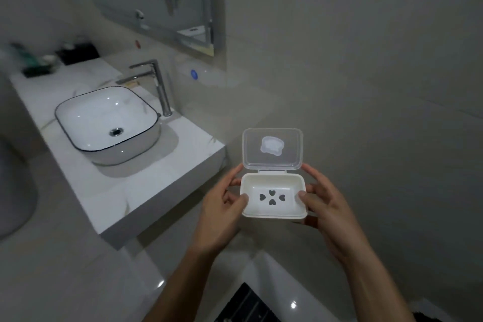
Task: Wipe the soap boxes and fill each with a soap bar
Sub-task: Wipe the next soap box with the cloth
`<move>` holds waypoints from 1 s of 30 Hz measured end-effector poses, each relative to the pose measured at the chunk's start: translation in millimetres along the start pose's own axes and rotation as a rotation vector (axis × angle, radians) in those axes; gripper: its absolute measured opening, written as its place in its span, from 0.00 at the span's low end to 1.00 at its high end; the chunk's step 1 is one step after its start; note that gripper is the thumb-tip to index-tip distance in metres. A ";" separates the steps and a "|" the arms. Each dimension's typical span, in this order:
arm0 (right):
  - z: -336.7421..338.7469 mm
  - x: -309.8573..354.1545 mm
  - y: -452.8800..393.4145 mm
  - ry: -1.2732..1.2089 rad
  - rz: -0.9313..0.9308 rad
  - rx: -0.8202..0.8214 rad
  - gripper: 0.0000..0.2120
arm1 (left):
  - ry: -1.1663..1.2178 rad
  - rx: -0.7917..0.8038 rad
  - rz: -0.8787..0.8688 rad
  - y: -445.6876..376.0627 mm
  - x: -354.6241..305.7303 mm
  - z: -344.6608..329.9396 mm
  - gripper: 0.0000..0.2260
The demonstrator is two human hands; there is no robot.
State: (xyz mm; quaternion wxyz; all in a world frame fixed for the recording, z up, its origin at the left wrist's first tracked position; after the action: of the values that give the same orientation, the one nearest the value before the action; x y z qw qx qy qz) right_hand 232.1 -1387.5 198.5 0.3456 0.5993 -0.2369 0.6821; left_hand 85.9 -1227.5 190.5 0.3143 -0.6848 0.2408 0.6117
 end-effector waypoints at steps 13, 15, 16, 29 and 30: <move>-210.3 15.4 -91.3 0.067 0.037 0.475 0.27 | -0.158 -0.516 0.050 4.5 14.2 187.4 0.27; -243.1 17.7 -101.8 0.082 0.042 0.561 0.27 | -0.177 -0.601 0.056 8.6 15.3 209.2 0.27; -259.1 19.7 -107.2 0.091 0.047 0.598 0.27 | -0.194 -0.643 0.057 9.9 14.9 219.5 0.27; -434.4 52.0 -152.2 0.169 0.114 0.996 0.27 | -0.269 -1.054 0.119 18.5 6.9 329.7 0.27; -445.0 53.0 -154.1 0.169 0.118 1.012 0.27 | -0.264 -1.070 0.126 17.1 8.2 339.1 0.27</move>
State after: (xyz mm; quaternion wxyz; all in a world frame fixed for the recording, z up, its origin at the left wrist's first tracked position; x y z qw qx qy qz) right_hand 55.3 -949.4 161.1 -0.0086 0.6199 0.1183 0.7757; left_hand -157.9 -992.8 161.7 -0.0870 -0.6509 -0.1045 0.7469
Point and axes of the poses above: each hand's wrist, its own y-axis away from the middle knuckle, its own z-axis out of the back of the hand, x = y × z, the point moved 4 cm from there along -y, towards the middle knuckle, and after that the axes turned 11 degrees about y, right-handed, at the moved point
